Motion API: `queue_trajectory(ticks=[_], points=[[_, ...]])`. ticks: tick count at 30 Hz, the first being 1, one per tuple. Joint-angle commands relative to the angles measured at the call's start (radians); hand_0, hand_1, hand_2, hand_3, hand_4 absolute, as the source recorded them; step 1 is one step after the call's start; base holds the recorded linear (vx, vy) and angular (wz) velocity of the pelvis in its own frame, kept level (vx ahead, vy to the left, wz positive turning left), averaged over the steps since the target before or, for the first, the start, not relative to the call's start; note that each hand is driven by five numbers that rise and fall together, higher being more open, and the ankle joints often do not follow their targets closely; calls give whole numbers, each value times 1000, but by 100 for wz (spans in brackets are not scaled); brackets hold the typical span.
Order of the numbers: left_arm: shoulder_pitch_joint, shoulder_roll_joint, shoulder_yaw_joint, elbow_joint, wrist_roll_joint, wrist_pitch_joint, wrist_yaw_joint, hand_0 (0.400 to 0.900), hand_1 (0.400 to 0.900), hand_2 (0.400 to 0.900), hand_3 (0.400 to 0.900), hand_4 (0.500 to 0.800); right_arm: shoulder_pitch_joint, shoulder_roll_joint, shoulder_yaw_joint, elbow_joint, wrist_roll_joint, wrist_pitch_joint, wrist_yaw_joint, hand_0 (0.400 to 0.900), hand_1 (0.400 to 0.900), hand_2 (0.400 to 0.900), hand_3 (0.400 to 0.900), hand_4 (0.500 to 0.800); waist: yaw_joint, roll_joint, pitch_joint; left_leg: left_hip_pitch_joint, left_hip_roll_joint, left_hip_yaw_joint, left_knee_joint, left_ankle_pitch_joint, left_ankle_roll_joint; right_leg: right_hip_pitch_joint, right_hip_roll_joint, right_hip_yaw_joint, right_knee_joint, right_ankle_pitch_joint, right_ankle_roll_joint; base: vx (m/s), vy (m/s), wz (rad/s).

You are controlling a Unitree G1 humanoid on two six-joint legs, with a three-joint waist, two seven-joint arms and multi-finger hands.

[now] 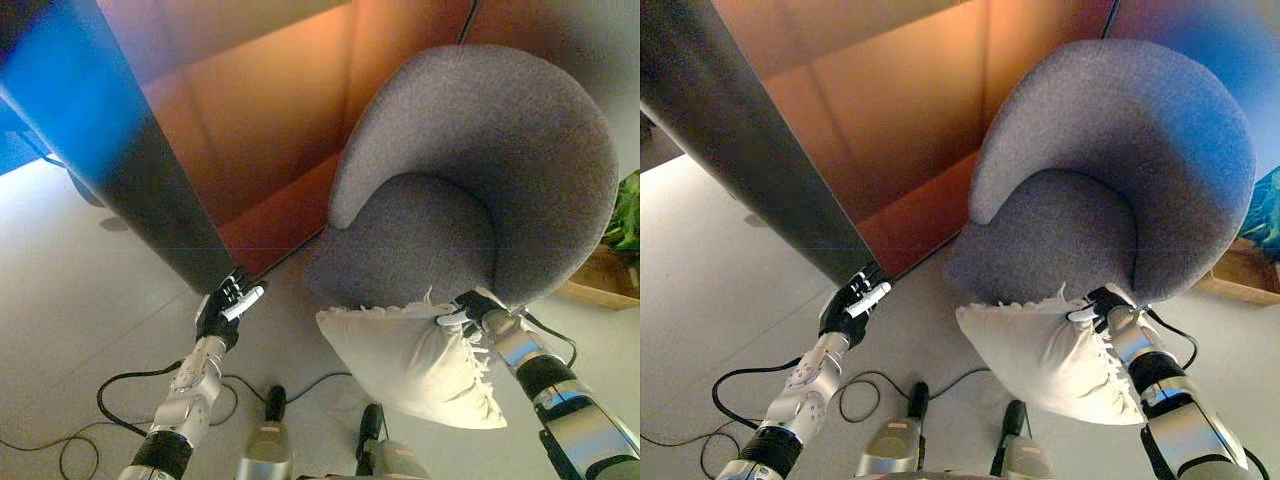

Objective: Pick up the pillow and put it on the sofa.

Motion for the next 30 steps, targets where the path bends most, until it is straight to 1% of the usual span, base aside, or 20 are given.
queue_trajectory(ticks=[1, 7, 10, 15, 23, 28, 30], points=[[26, 26, -17, -25, 18, -59, -38, 900, 900, 900, 900, 800, -117, -188, 17, -60, -75, -36, -46, 400, 400, 400, 400, 500, 0, -38, -216, 35, 62, -31, 20, -58, -31, 6, -117, 18, 30, 6, 116, 30, 4, 0], [34, 30, -22, -16, 12, -52, -44, 900, 900, 900, 900, 800, -226, -236, 37, -14, -91, -43, -7, 400, 400, 400, 400, 500, 10, -42, -244, 37, 65, -33, 13, -52, -32, 11, -116, 8, 25, 9, 116, 0, 0, 0], [33, 34, -30, 2, 4, -59, -47, 900, 900, 900, 900, 800, -293, -267, 53, 23, -88, -63, -1, 400, 400, 400, 400, 500, 16, -45, -255, 33, 66, -35, 13, -47, -35, 13, -117, 1, 24, 11, 117, 0, 0, 0], [30, 39, -37, 21, -7, -67, -52, 900, 900, 900, 900, 800, -418, -317, 96, 56, -82, -51, 18, 400, 400, 400, 400, 500, 24, -52, -272, 27, 66, -36, 14, -40, -38, 11, -116, -6, 24, 14, 117, -13, 9, 0], [47, 48, -58, 28, -15, -66, -53, 900, 900, 900, 900, 800, -651, -431, 215, 174, -29, -75, 78, 400, 400, 400, 400, 500, 34, -71, -299, 21, 69, -36, 10, -30, -42, 10, -108, -12, 22, 19, 113, 4, 0, 0], [62, 62, -71, 37, -14, -76, -67, 900, 900, 900, 900, 800, -803, -472, 313, 260, -23, -99, 100, 400, 400, 400, 400, 500, 46, -82, -311, 14, 68, -41, 5, -24, -43, 10, -106, -23, 17, 22, 115, 43, -2, 5], [71, 68, -74, 36, -13, -78, -69, 900, 900, 900, 900, 800, -842, -478, 346, 277, -18, -93, 102, 400, 400, 400, 400, 500, 48, -85, -316, 12, 67, -43, 2, -22, -43, 9, -105, -25, 16, 24, 115, 74, -8, 7]])
